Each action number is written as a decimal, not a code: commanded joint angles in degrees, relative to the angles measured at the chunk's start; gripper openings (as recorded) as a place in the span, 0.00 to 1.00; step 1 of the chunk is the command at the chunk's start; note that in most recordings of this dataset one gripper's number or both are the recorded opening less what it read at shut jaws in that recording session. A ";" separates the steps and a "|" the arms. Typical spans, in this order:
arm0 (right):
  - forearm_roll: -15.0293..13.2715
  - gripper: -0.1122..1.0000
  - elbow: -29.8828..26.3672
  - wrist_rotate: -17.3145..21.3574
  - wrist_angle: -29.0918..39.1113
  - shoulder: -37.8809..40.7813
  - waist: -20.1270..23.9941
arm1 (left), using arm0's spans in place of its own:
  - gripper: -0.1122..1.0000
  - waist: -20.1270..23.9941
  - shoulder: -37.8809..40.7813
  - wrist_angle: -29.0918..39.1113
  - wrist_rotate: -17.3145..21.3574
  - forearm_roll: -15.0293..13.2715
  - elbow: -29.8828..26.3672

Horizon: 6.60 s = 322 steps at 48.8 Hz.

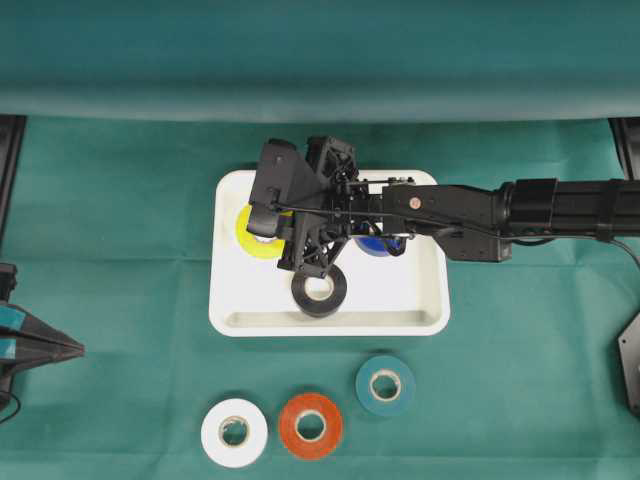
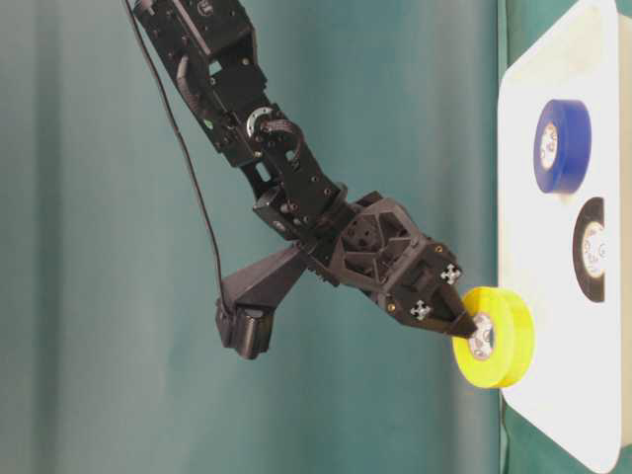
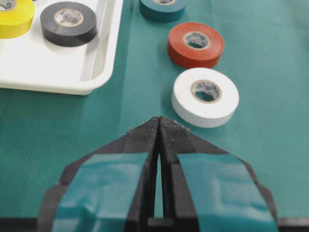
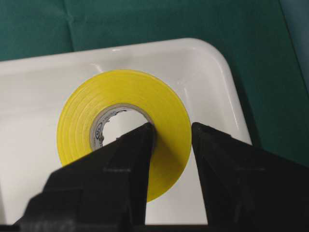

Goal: Put the tape into the white case with the right arm.
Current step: 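Carry the yellow roll into the tray's left side and lower it, then open the right gripper and withdraw it to the right side, then move the right gripper down onto the teal tape roll's core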

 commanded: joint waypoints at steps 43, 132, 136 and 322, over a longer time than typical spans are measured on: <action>-0.18 0.69 5.27 0.00 1.76 -6.86 -0.18 | 0.10 0.09 0.44 -0.53 0.00 -0.09 -0.70; 3.43 0.69 62.49 0.70 -8.09 -63.72 3.16 | 0.10 0.09 0.53 -0.53 0.00 -0.09 -0.79; 3.34 0.69 62.93 0.70 -8.61 -63.90 5.54 | 0.10 0.18 0.53 -0.44 0.00 -0.09 -0.79; 0.09 0.12 34.80 0.09 -16.00 -13.80 21.01 | 0.10 0.18 0.53 -0.53 0.00 -0.09 -0.70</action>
